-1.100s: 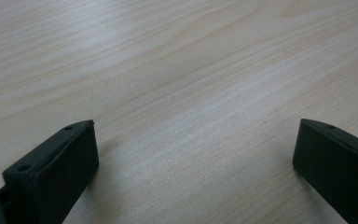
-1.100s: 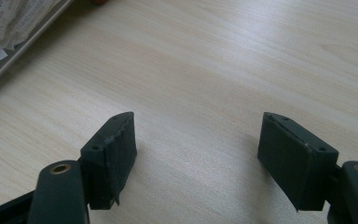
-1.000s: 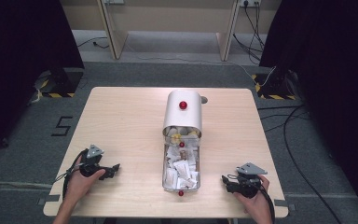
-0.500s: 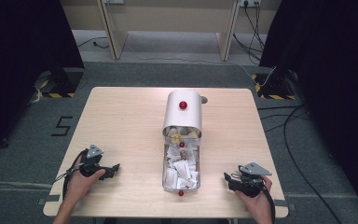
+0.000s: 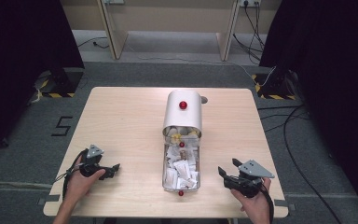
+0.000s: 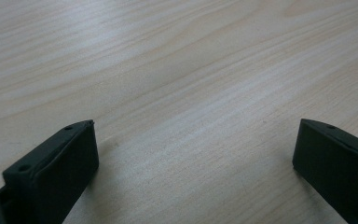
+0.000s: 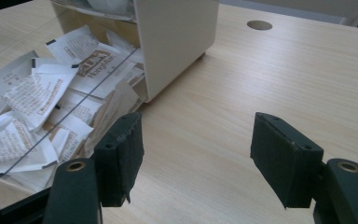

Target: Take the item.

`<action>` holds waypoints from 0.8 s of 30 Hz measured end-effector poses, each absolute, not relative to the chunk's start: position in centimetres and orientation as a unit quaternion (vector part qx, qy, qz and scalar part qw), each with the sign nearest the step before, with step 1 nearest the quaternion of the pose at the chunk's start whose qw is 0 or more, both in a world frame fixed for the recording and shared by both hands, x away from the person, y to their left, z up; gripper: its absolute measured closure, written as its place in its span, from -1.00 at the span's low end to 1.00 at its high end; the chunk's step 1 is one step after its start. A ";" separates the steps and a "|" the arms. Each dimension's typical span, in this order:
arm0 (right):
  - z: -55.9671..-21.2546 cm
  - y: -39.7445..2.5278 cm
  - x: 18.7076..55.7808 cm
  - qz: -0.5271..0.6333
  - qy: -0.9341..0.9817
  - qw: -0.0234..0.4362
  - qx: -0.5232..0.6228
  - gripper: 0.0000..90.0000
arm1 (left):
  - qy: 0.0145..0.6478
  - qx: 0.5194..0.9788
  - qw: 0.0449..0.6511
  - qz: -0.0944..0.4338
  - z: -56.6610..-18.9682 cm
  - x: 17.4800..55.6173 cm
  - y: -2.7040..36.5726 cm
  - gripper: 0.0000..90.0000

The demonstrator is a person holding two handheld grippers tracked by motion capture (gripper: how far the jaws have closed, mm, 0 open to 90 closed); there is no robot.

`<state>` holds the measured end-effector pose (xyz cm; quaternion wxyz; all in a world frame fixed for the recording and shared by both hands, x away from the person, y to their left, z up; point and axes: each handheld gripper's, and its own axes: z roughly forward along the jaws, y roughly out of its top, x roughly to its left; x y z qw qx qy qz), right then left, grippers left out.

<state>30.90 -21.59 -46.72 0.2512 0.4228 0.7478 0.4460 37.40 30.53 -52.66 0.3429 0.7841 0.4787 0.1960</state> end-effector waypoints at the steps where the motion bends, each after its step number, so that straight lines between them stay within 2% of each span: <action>1: -46.7 -21.5 30.9 0.446 0.749 0.251 0.421 -0.22 | 0.478 0.784 0.343 0.196 -52.7 37.4 30.5 -1.00; 24: -45.2 -19.8 30.5 0.460 0.753 0.250 0.399 -0.22 | 0.479 0.784 0.343 0.196 -52.7 37.4 30.5 -1.00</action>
